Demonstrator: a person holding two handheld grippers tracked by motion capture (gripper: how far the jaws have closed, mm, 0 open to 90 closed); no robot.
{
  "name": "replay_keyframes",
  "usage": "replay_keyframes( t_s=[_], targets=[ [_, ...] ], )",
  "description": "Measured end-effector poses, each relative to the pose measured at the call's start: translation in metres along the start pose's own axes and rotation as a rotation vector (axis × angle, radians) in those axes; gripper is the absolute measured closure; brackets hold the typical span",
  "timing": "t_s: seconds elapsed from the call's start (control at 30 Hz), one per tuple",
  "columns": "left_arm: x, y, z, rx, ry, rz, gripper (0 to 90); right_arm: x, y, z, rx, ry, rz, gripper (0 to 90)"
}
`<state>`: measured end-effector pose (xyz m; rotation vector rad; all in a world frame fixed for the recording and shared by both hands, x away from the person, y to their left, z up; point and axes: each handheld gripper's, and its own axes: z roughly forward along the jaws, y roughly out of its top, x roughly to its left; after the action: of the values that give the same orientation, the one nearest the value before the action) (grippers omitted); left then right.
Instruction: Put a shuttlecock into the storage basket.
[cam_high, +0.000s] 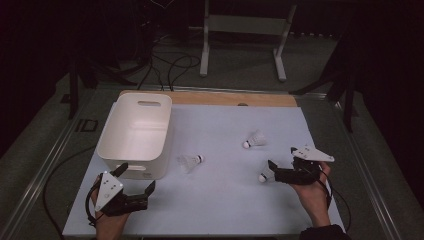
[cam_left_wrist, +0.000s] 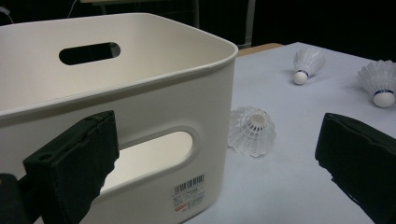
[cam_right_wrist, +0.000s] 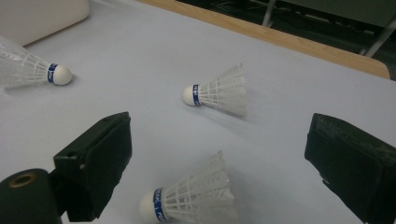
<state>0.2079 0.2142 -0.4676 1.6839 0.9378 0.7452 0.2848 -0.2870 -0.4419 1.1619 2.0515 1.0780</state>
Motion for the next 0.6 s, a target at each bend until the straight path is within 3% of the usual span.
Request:
replay_keyframes(
  t_s=[0.23,0.6],
  targets=[
    [0.001,0.000,0.002,0.003,0.000,-0.004,0.2,-0.002,-0.001,0.005,0.002,0.011,-0.016,7.5],
    [-0.001,-0.003,0.001,0.015,0.007,-0.009,0.2,-0.008,-0.004,0.016,0.035,0.041,0.022,7.6]
  ],
)
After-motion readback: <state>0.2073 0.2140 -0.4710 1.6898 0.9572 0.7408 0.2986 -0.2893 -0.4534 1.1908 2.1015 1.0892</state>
